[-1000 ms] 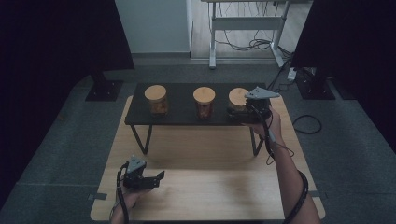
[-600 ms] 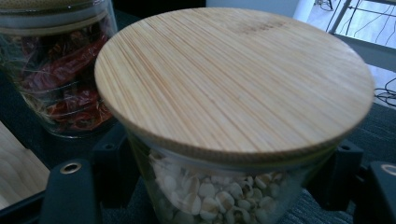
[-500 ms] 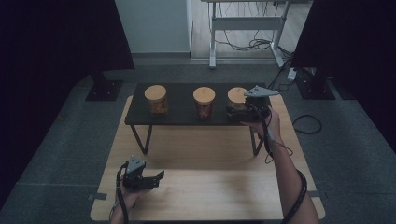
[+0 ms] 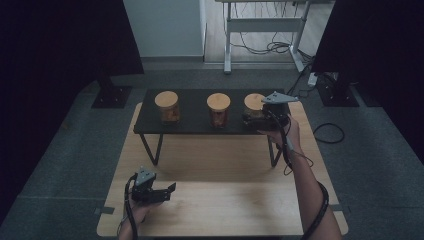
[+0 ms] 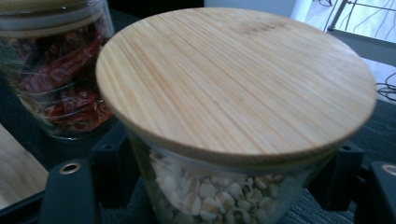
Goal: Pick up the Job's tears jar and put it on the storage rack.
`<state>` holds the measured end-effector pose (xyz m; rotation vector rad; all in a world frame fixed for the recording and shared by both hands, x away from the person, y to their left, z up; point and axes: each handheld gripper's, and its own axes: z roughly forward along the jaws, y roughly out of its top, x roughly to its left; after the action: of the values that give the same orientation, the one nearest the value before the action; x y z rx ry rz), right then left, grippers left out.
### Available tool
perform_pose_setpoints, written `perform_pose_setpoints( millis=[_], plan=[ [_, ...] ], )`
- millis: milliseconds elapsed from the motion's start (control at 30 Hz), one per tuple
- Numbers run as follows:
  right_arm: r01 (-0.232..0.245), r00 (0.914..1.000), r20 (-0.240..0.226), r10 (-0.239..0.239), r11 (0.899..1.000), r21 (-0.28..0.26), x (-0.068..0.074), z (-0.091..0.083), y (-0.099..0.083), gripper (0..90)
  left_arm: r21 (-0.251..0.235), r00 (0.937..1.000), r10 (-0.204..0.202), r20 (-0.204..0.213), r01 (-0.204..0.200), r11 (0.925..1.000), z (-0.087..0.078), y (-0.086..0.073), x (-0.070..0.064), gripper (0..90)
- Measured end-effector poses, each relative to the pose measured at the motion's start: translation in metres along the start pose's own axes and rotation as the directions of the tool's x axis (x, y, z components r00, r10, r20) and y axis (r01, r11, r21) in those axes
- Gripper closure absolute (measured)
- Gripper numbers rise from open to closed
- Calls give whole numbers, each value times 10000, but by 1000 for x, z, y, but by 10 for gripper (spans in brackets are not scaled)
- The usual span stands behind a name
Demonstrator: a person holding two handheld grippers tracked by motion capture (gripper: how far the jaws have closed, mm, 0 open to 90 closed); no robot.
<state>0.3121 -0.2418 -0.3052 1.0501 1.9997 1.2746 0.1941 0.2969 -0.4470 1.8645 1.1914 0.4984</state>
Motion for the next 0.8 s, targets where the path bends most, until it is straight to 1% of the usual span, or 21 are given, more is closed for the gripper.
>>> perform_pose_setpoints(
  millis=[167, 300, 467, 800],
  plan=[
    [-11, 10000, 66, 11, 10000, 42, 4, 1, 2, 192, 0, 10000, 27, 2, -27, 10000, 0, 0, 0, 101],
    [-68, 10000, 37, 67, 10000, 19, 3, 1, 1, 183, -12, 10000, 9, -10, -9, 10000, -1, 0, 0, 101],
    [18, 10000, 98, -18, 10000, 48, 8, 0, 1, 123, -3, 10000, 44, 16, -44, 10000, -1, 1, 0, 101],
    [-102, 9999, 135, 103, 9999, -53, 10, -3, -1, 99, 18, 10000, 64, 29, -64, 10000, 0, 1, -1, 101]
  ],
)
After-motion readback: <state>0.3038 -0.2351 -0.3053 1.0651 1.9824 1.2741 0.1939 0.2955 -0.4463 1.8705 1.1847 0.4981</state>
